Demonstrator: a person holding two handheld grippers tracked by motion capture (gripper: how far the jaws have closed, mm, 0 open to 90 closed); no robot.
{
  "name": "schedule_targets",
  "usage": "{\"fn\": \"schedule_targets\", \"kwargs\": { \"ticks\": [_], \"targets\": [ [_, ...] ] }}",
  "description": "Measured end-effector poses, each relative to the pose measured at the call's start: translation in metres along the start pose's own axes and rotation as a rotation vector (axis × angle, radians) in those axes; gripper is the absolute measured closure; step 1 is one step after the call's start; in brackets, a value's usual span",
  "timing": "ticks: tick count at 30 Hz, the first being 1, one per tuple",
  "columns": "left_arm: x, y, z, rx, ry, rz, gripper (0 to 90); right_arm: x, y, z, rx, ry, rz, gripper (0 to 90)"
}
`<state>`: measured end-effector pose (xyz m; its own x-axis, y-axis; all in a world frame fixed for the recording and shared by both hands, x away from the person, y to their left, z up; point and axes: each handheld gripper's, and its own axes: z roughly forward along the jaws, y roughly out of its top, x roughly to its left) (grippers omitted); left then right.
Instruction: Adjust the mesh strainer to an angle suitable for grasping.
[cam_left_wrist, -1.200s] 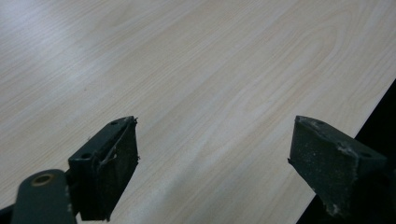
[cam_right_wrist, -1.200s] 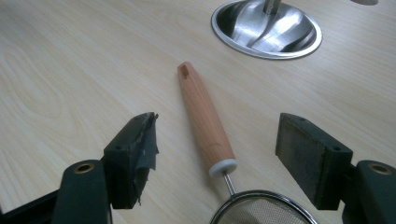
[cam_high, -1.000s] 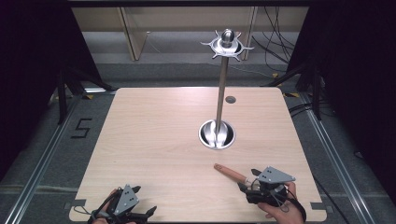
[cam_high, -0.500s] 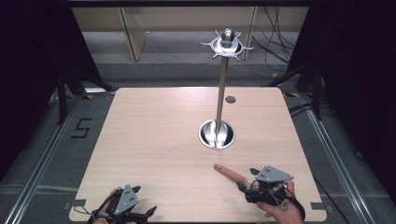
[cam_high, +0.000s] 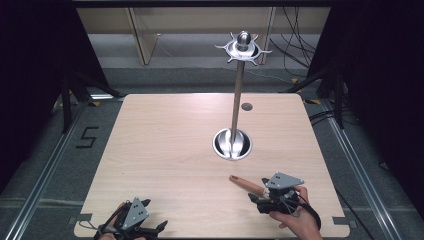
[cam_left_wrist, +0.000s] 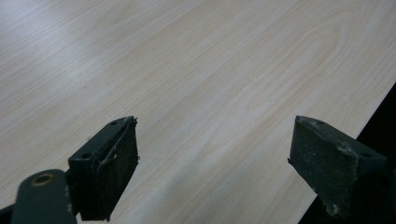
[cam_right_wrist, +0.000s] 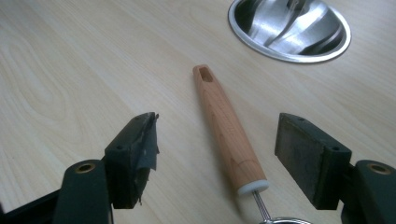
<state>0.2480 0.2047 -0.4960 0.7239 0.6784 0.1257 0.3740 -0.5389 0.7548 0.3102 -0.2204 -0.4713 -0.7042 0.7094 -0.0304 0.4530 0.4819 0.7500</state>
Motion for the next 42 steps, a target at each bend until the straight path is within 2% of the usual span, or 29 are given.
{"fn": "schedule_targets", "kwargs": {
  "ticks": [1,2,5,6,9,11,13,14,19,20,23,24,25,26,27,28,29,30,31,32,33,34,35,37,38,39,40,41,42],
  "targets": [
    [0.001,0.0,-0.001,0.01,0.001,0.022,14.8,0.001,0.001,0.001,0.0,0.0,0.019,31.2],
    [0.001,0.0,-0.001,0.009,0.001,0.014,14.8,-0.001,0.002,0.002,0.002,-0.008,-0.005,31.3],
    [0.0,0.0,0.0,0.002,0.001,0.002,14.8,-0.002,0.005,0.005,0.013,-0.011,-0.001,31.4],
    [0.002,0.0,-0.001,0.01,0.0,0.021,14.8,-0.002,0.007,0.006,0.023,-0.011,0.007,31.6],
    [0.001,0.0,-0.001,0.01,0.001,0.018,14.7,-0.003,0.01,0.009,0.037,0.0,0.008,32.6],
    [0.001,0.0,-0.001,0.01,0.001,0.017,14.8,-0.004,0.012,0.01,0.044,-0.001,-0.011,32.9],
    [0.001,0.0,-0.001,0.009,0.0,0.017,14.8,-0.004,0.015,0.014,0.065,-0.011,-0.031,34.7],
    [0.0,0.0,0.0,-0.004,-0.001,-0.003,14.8,-0.004,0.016,0.016,0.086,-0.003,-0.02,35.2],
    [0.001,0.0,-0.001,0.01,0.002,0.018,14.8,-0.006,0.019,0.021,0.137,-0.014,-0.042,37.0],
    [-0.001,0.0,-0.001,0.003,-0.009,-0.008,14.7,-0.006,0.021,0.025,0.144,-0.023,-0.041,37.2],
    [0.002,0.0,-0.001,0.011,0.002,0.022,14.8,-0.007,0.022,0.032,0.144,-0.02,-0.049,38.5],
    [0.001,0.0,-0.001,0.009,0.002,0.021,14.8,-0.006,0.023,0.032,0.167,-0.013,-0.033,38.9],
    [-0.001,-0.001,0.0,-0.007,-0.012,-0.016,14.8,-0.006,0.024,0.034,0.174,-0.011,-0.037,39.4],
    [-0.002,-0.001,0.0,-0.003,-0.01,-0.024,14.8,-0.007,0.024,0.036,0.185,-0.006,-0.036,40.2],
    [0.0,0.0,-0.001,0.011,-0.005,0.008,14.8,-0.007,0.025,0.037,0.19,-0.003,-0.036,40.8],
    [0.001,0.0,-0.001,0.011,0.0,0.015,14.8,-0.008,0.025,0.039,0.2,0.002,-0.038,41.7],
    [0.001,0.0,-0.001,0.005,0.0,0.016,14.8,-0.008,0.026,0.04,0.206,0.002,-0.034,42.8],
    [-0.001,-0.001,-0.001,-0.002,-0.01,-0.008,14.8,-0.008,0.026,0.041,0.213,0.014,-0.024,43.3],
    [-0.001,0.0,0.0,-0.005,-0.01,-0.001,14.8,-0.008,0.026,0.043,0.22,-0.004,-0.033,43.9],
    [0.0,-0.001,-0.001,0.011,-0.007,-0.003,14.8,-0.01,0.027,0.042,0.251,0.014,-0.042,44.8],
    [0.001,0.0,-0.001,0.004,-0.003,0.013,14.8,-0.012,0.027,0.044,0.258,0.01,-0.069,45.1],
    [0.001,0.0,-0.001,0.004,-0.003,0.013,14.8,-0.012,0.027,0.047,0.255,0.011,-0.063,45.8],
    [-0.002,-0.001,0.0,-0.011,-0.012,-0.028,14.8,-0.012,0.027,0.046,0.272,0.005,-0.06,46.8],
    [0.001,0.0,-0.001,-0.003,-0.008,0.027,14.8,-0.015,0.029,0.048,0.301,0.021,-0.052,48.3],
    [0.0,-0.001,-0.001,0.005,-0.003,0.0,14.8,-0.014,0.029,0.048,0.303,0.02,-0.037,49.3],
    [0.0,0.0,0.0,0.001,-0.003,0.003,14.8,-0.017,0.03,0.048,0.314,0.02,-0.06,50.2],
    [-0.001,-0.001,-0.001,-0.001,-0.01,-0.009,14.8,-0.015,0.03,0.049,0.313,0.023,-0.04,51.2],
    [-0.002,-0.001,0.0,-0.005,-0.01,-0.023,14.7,-0.016,0.03,0.05,0.32,0.041,-0.047,53.0],
    [0.001,0.0,-0.001,0.0,-0.007,0.016,14.8,-0.015,0.031,0.051,0.325,0.043,-0.039,53.7]
  ]
}}
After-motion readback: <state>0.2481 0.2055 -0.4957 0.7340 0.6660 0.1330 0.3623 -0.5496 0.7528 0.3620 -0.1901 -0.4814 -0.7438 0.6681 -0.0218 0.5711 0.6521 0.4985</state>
